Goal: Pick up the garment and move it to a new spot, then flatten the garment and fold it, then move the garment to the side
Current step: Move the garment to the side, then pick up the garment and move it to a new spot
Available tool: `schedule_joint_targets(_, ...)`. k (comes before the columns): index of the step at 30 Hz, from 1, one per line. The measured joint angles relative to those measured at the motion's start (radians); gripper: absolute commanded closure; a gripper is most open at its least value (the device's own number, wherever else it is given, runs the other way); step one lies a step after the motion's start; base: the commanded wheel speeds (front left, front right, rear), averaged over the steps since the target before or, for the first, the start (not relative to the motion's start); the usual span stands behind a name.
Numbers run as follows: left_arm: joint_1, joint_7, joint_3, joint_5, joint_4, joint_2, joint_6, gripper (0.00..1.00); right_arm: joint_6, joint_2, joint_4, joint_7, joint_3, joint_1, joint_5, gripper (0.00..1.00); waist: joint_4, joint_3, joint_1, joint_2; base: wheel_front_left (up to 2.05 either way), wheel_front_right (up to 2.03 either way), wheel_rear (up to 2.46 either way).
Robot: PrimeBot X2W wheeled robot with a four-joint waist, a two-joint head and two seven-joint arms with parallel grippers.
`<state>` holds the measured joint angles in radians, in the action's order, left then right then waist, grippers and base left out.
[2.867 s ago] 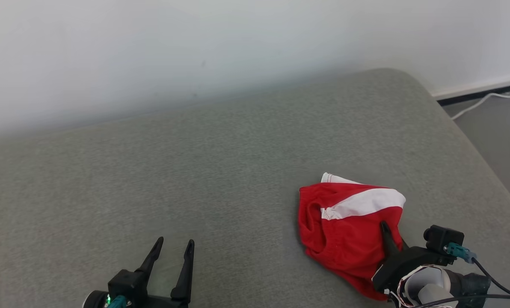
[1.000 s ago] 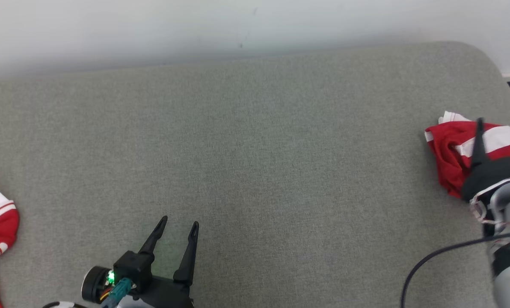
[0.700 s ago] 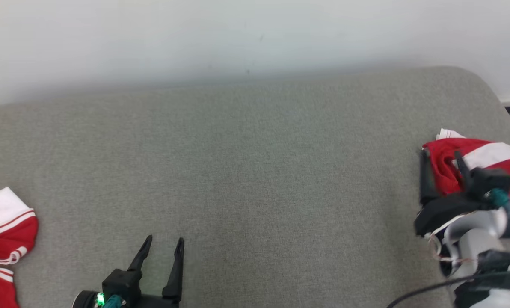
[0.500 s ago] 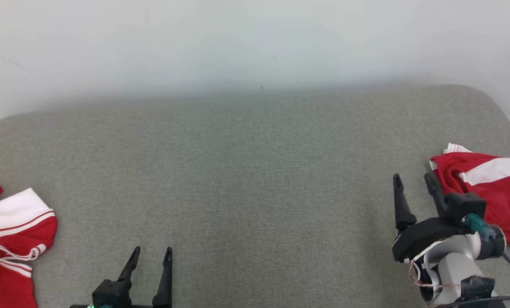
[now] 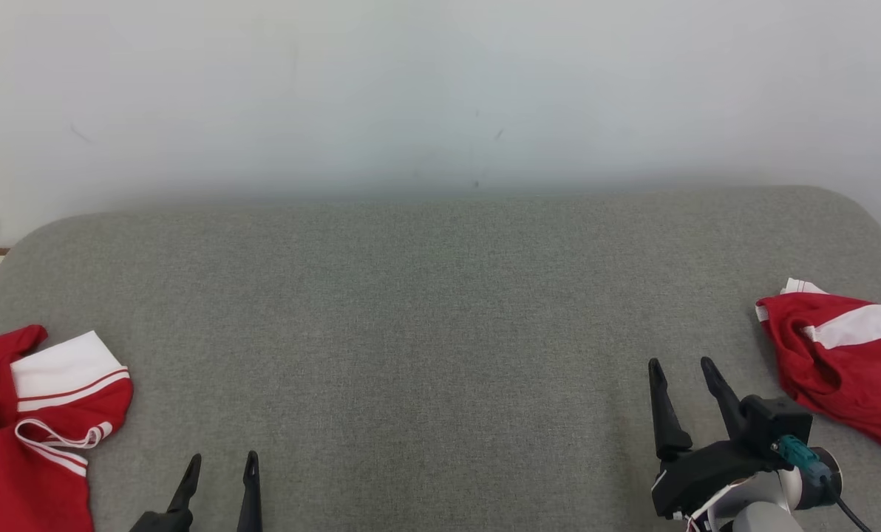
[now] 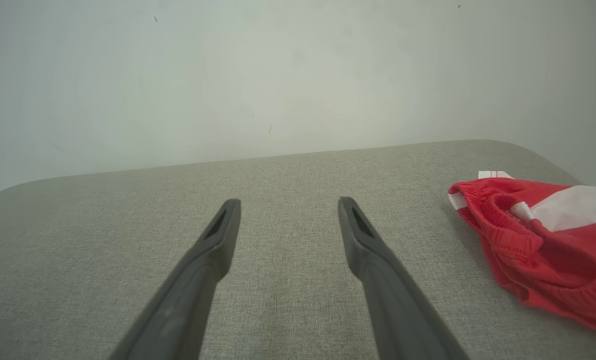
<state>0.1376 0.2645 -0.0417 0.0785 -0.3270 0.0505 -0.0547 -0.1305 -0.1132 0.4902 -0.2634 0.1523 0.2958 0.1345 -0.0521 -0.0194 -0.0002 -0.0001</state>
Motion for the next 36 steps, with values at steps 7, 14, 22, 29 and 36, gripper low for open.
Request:
schedule_joint_targets(7,-0.019,0.000,0.029,-0.013,0.004,0.000,0.000,0.00,0.000,0.014,-0.017,0.000,-0.002,-0.056,0.000,0.00,-0.005,-0.018,0.0001,0.0000,0.00,0.00,0.00)
schedule_joint_targets(14,-0.034,0.000,0.038,-0.018,0.007,0.000,-0.002,0.00,0.000,0.025,-0.019,0.000,0.008,-0.099,-0.005,0.00,-0.011,-0.027,0.0002,0.0000,0.00,0.00,0.00)
schedule_joint_targets(22,-0.037,0.000,0.041,-0.019,0.008,0.000,-0.009,0.00,0.000,0.025,-0.025,0.000,0.012,-0.124,-0.005,0.00,-0.014,-0.034,0.0002,0.0000,0.00,0.00,0.00)
schedule_joint_targets(29,-0.039,0.000,0.040,-0.019,0.006,0.000,-0.010,0.00,0.000,0.031,-0.031,0.000,0.008,-0.124,-0.005,0.00,-0.013,-0.033,0.0002,0.0000,0.00,0.00,0.00)
schedule_joint_targets(36,-0.040,0.000,0.037,-0.019,0.002,0.000,-0.010,0.00,0.000,0.032,-0.033,0.000,0.008,-0.124,-0.002,0.00,-0.010,-0.028,0.0002,0.0001,0.00,0.00,0.00)
